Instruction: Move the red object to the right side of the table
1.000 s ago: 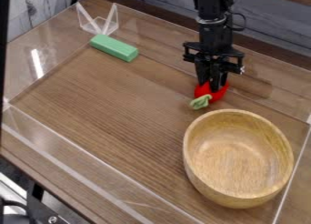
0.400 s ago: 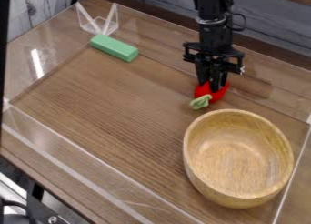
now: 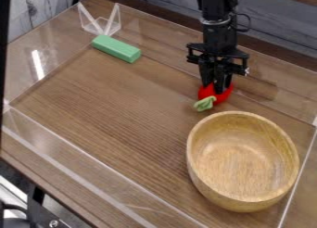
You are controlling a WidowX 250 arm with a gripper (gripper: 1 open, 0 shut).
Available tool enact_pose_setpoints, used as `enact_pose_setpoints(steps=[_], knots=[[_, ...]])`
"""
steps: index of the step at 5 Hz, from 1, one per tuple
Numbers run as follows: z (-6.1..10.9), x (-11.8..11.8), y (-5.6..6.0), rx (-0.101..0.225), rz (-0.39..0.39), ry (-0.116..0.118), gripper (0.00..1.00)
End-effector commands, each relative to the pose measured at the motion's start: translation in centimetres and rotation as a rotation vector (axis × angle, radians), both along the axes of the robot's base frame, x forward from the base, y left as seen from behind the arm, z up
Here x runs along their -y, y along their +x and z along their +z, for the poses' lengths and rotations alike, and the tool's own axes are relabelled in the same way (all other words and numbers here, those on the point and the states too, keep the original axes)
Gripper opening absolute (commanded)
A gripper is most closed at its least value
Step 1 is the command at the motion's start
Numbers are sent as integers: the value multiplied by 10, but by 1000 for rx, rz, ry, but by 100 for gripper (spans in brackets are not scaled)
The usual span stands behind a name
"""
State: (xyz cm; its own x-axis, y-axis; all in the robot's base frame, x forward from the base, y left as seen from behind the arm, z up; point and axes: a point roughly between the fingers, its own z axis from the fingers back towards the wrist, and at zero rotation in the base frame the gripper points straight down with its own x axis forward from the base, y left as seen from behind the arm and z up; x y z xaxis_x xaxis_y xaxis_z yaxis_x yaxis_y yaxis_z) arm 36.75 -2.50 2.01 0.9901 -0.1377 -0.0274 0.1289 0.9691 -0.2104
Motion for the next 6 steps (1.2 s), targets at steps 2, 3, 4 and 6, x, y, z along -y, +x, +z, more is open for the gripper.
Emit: enact_pose_setpoints(steps=[2, 3, 4, 6], knots=[[-17, -8, 0, -12, 13, 10, 0], [-17, -9, 0, -15, 16, 11, 0], [-11, -10, -2, -8, 22, 6, 100], [17, -15, -4, 37, 43, -5, 100]])
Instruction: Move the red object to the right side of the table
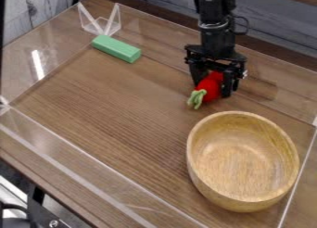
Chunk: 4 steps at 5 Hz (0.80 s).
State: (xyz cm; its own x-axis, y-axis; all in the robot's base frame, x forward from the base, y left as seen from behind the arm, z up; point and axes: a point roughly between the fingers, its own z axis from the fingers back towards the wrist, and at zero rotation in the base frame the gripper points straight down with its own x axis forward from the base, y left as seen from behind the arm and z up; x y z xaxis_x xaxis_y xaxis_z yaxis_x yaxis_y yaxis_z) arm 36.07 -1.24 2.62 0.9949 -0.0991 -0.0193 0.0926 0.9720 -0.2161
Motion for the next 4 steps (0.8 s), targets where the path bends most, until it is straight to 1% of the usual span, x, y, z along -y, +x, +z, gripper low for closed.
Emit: enact_pose_setpoints(steps=[1, 3, 4], knots=[[31, -5, 2, 66, 15, -9, 100], [58, -10, -1, 110, 31, -27, 100], [89, -18, -1, 163, 47, -48, 100]])
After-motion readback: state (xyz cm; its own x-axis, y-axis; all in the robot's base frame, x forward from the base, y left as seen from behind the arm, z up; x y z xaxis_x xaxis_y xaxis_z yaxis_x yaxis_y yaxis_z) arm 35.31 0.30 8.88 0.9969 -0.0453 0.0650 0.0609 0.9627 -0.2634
